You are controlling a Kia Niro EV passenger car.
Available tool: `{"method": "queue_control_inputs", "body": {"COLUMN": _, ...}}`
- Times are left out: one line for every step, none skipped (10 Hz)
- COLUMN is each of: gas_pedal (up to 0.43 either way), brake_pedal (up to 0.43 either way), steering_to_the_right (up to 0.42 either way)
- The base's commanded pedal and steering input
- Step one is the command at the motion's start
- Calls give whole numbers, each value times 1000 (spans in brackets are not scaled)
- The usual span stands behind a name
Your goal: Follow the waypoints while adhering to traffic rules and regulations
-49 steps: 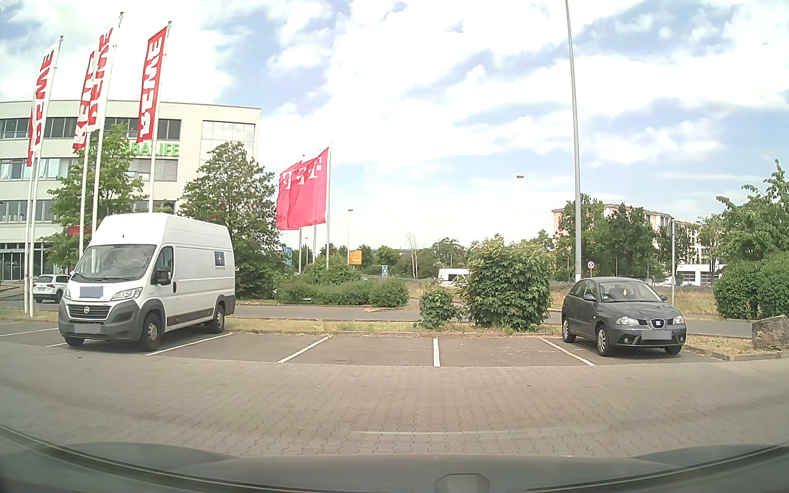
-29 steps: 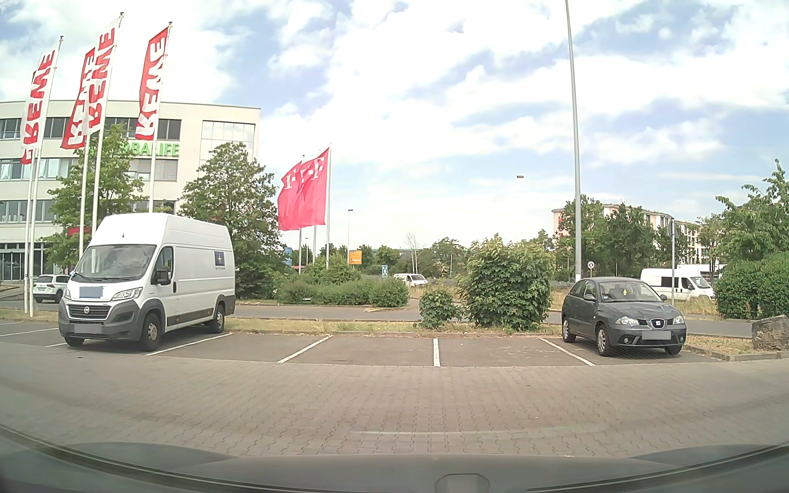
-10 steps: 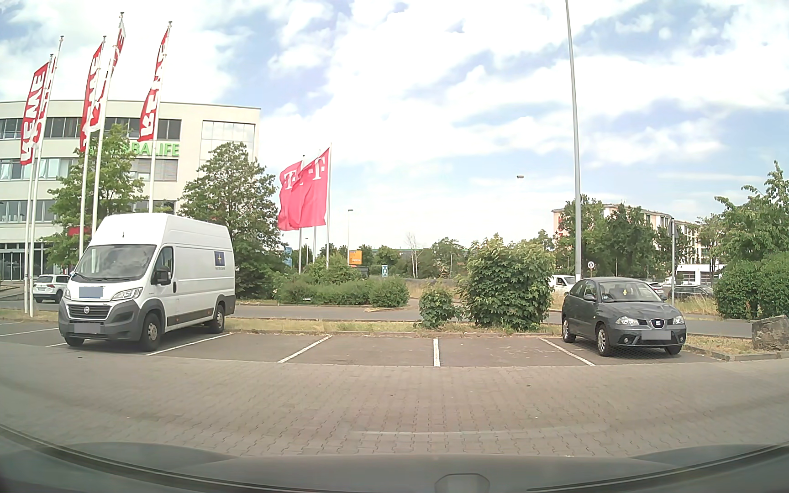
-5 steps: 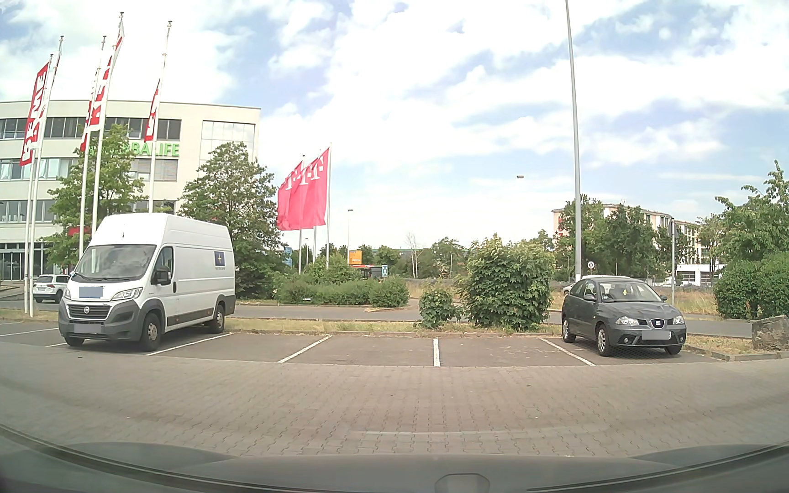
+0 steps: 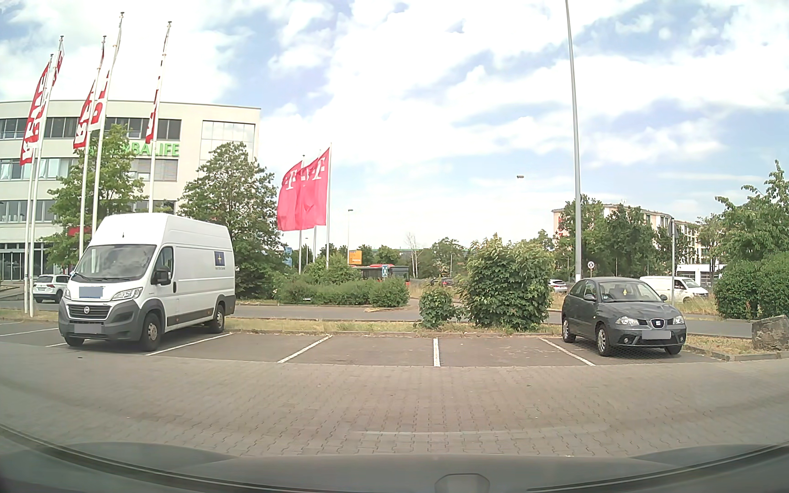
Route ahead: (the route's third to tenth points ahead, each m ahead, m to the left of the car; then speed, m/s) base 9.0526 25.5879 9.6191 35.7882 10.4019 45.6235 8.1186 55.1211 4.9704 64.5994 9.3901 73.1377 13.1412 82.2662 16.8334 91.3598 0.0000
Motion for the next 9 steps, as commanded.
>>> {"method": "queue_control_inputs", "body": {"gas_pedal": 0, "brake_pedal": 384, "steering_to_the_right": 1}}
{"method": "queue_control_inputs", "body": {"gas_pedal": 0, "brake_pedal": 384, "steering_to_the_right": 1}}
{"method": "queue_control_inputs", "body": {"gas_pedal": 0, "brake_pedal": 384, "steering_to_the_right": 1}}
{"method": "queue_control_inputs", "body": {"gas_pedal": 0, "brake_pedal": 384, "steering_to_the_right": 1}}
{"method": "queue_control_inputs", "body": {"gas_pedal": 0, "brake_pedal": 384, "steering_to_the_right": 1}}
{"method": "queue_control_inputs", "body": {"gas_pedal": 0, "brake_pedal": 384, "steering_to_the_right": 2}}
{"method": "queue_control_inputs", "body": {"gas_pedal": 0, "brake_pedal": 384, "steering_to_the_right": 2}}
{"method": "queue_control_inputs", "body": {"gas_pedal": 0, "brake_pedal": 384, "steering_to_the_right": 2}}
{"method": "queue_control_inputs", "body": {"gas_pedal": 0, "brake_pedal": 384, "steering_to_the_right": 2}}
